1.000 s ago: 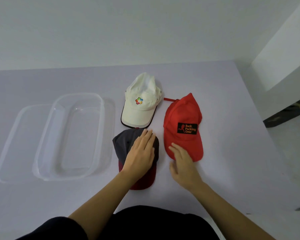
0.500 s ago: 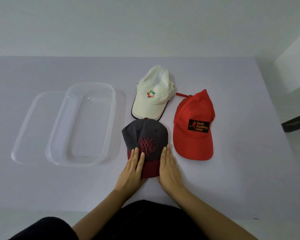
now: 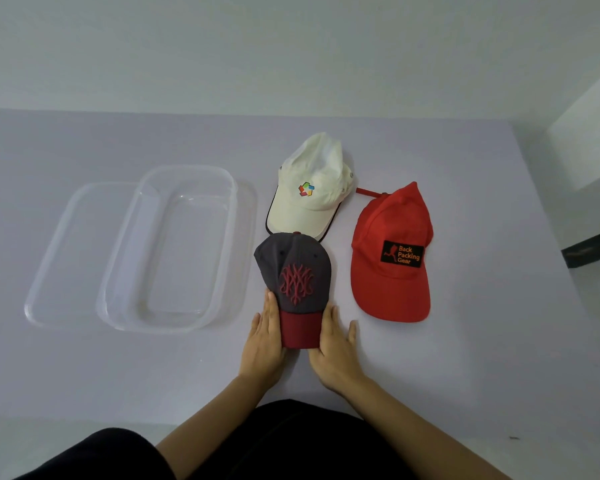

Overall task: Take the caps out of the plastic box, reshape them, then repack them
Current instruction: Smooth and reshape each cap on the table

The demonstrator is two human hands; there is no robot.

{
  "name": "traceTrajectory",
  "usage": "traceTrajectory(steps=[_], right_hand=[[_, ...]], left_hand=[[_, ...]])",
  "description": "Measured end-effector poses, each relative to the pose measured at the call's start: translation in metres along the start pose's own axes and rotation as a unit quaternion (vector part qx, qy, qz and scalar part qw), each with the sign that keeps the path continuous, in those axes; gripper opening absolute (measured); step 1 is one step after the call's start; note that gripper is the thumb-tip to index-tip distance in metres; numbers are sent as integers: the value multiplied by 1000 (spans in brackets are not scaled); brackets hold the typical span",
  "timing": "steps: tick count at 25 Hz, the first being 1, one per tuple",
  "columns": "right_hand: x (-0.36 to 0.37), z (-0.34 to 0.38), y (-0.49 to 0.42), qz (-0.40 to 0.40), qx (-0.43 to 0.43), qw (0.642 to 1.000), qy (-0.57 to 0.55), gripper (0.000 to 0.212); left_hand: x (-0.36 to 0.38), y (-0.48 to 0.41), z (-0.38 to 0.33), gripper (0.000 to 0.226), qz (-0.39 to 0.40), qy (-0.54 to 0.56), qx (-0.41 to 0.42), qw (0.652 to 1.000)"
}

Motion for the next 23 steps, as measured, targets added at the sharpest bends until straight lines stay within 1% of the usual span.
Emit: traceTrajectory(steps=[2,4,6,8,9,10,13,14,16,18,21,23], right_hand=[[-2,-6,-4,-7,-4,1000,27,76],[-3,-10,-7,-14,-16,998,66,77],[-1,-12,-5,-18,-11,997,75,78],[4,-11,-1,-17,-7,998,62,87],[7,-11,0,-12,-11,999,52,91],[10,-11,2,-3,-18,999,46,91],[15,-13,0,30,-46,996,75,90],[16,-14,0,34,-48,995,78,92],[17,-13,0,22,-44,995,81,93],[18,-9,-1,7,-33,996,84,94],[20,-3,-1,11,-43,995,86,92],[23,-7,-2,16,-51,993,107,87]], left_hand=[[0,-1,1,73,12,14,-24,1000],[-2,-3,1,75,27,37,-67,997],[-5,-5,3,72,31,17,-81,996],[-9,-3,5,77,40,-44,-65,996],[-8,-2,3,78,49,-58,-53,996],[-7,1,0,76,59,-46,-45,996],[-6,3,-9,80,82,53,-48,994],[-9,1,-7,81,87,55,-43,994],[-14,-4,2,78,88,-1,-24,996],[-18,-5,10,74,78,-46,-24,996],[-15,0,3,78,88,-12,-42,995],[-12,2,4,79,95,-19,-30,995]])
Point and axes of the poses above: each hand's wrist, its own y-axis away from the middle knuckle, its own x-axis out of the palm, z = x × y, the point moved 4 cm from there along -y, towards the middle knuckle, and after that the axes turned 14 degrees about -z, right-handed, at the moved point
